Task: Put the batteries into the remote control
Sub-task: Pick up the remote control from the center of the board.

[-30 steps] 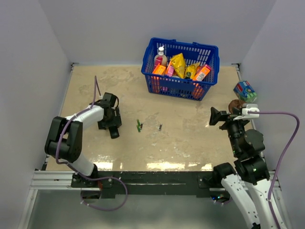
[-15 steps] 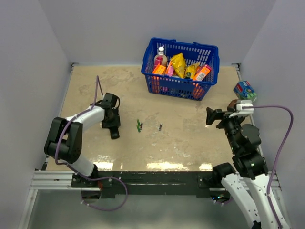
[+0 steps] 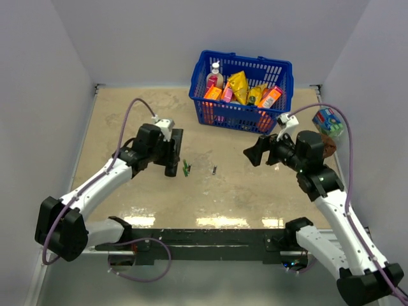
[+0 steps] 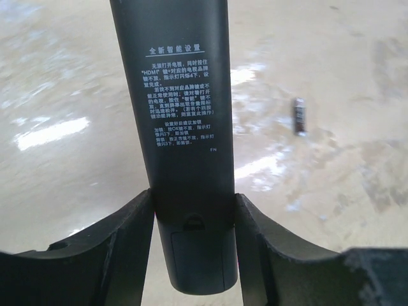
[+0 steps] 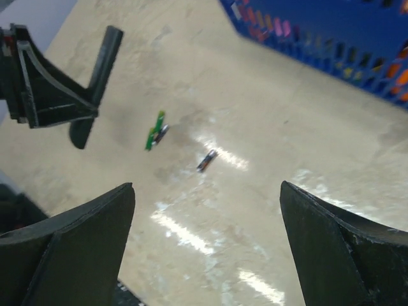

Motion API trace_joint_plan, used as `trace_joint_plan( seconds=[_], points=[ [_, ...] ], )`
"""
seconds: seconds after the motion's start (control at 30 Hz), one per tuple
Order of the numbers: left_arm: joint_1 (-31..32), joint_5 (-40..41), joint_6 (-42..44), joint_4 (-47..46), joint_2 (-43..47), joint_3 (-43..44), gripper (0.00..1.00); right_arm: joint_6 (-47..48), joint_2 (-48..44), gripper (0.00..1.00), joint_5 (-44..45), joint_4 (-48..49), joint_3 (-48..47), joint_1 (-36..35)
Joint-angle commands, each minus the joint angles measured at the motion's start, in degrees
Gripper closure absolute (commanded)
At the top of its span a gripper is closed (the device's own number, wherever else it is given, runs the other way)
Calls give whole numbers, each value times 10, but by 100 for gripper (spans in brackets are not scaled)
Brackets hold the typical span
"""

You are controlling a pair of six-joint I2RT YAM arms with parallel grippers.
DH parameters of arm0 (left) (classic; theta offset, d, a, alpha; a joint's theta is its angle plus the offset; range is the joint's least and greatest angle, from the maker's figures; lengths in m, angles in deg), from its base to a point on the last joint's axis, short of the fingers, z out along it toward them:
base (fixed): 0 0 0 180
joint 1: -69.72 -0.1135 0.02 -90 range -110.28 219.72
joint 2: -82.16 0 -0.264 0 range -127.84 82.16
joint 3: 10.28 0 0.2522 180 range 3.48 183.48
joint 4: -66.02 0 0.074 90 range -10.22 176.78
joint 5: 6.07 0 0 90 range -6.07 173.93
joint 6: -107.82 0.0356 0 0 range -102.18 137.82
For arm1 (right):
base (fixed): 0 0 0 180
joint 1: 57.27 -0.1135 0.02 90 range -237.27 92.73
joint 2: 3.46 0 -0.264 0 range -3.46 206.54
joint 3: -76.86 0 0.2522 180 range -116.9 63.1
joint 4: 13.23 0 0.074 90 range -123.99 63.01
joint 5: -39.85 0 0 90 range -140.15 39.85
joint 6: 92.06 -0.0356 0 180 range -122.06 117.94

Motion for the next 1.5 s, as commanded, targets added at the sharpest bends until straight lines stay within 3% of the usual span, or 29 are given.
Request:
trace_joint_plan(
  seconds=[0.0,0.17,0.5,0.7,1.1,1.27,1.4,1.43,1.47],
  points=[
    [74,-35,25,-58,22,13,92,-108,17,2,-150,55,23,-2],
    [161,-27,32,-93,17,42,94,-213,2,2,-142,130,56,-6],
    [311,40,66,-102,-65,148,97,-316,2,2,-104,208,96,-42],
    [348,77,83,-120,-100,183,97,-338,1,3,-73,217,110,-62],
    [392,95,113,-149,-115,199,97,-363,-14,20,-46,220,148,-65],
    [394,98,111,-152,-121,201,97,-366,-20,36,-42,220,149,-65],
    [394,100,105,-155,-122,200,94,-367,-27,65,-40,236,150,-66],
    [395,105,102,-155,-121,199,88,-364,-32,78,-39,236,149,-65],
    [395,108,98,-157,-120,198,84,-362,-34,84,-33,234,149,-66]
  ],
)
